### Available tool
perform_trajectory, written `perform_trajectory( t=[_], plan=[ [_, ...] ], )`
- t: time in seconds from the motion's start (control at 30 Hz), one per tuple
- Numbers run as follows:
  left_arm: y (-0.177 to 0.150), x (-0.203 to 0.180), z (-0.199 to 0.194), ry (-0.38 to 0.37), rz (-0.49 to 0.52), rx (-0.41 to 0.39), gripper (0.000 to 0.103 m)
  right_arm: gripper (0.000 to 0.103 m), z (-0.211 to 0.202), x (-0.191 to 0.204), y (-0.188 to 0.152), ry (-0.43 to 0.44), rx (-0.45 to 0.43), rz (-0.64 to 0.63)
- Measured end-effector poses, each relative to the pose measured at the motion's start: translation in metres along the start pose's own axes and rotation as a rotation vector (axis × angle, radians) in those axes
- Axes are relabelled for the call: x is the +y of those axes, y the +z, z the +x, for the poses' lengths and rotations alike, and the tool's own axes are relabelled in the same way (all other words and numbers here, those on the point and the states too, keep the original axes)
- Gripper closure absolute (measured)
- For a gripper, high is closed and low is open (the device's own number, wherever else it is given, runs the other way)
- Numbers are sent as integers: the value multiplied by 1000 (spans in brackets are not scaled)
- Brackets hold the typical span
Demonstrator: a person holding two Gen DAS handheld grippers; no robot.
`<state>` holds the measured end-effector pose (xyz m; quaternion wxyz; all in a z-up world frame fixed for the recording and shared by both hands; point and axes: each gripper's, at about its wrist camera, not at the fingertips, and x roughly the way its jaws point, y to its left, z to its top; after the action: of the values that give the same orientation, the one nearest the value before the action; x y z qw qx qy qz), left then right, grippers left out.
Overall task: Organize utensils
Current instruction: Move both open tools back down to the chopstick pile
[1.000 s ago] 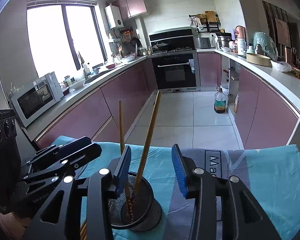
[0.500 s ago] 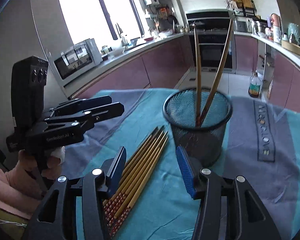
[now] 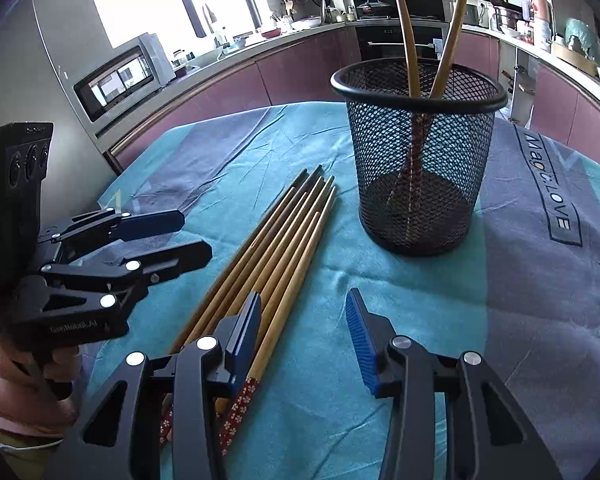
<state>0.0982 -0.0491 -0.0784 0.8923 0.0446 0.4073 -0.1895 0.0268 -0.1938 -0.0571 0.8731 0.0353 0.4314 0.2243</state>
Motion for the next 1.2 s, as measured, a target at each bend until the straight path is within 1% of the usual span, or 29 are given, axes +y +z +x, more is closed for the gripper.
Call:
perform_trajectory(
  t=[0.23,0.33,0.43,0.6,0.73,0.77,0.8,0.87,0.93,1.2],
  plan=[
    [-3,-4,1,2,11,18,49,65,4,7,-6,-53,7,-26],
    [-5,-5,3,7,14,33,50,67,6,8,-5,-68,9,-30],
    [-7,-4,6,7,11,50,51,67,6,7,-6,-78,9,-35],
    [-9,-3,6,10,13,48,51,71,8,10,-6,-111,15,-55],
    [-9,-2,6,8,13,49,52,71,8,8,-7,-116,16,-59],
    [-9,-1,7,12,13,53,54,72,8,8,-7,-117,16,-59],
    [-10,-1,9,15,15,64,59,73,8,8,-7,-118,16,-59],
    [-12,-1,10,21,24,63,60,76,9,8,-6,-120,17,-54],
    [-12,-3,10,24,28,64,60,77,9,7,-5,-119,18,-51],
    [-12,-3,12,24,26,63,60,77,11,9,-4,-142,16,-67]
  ],
)
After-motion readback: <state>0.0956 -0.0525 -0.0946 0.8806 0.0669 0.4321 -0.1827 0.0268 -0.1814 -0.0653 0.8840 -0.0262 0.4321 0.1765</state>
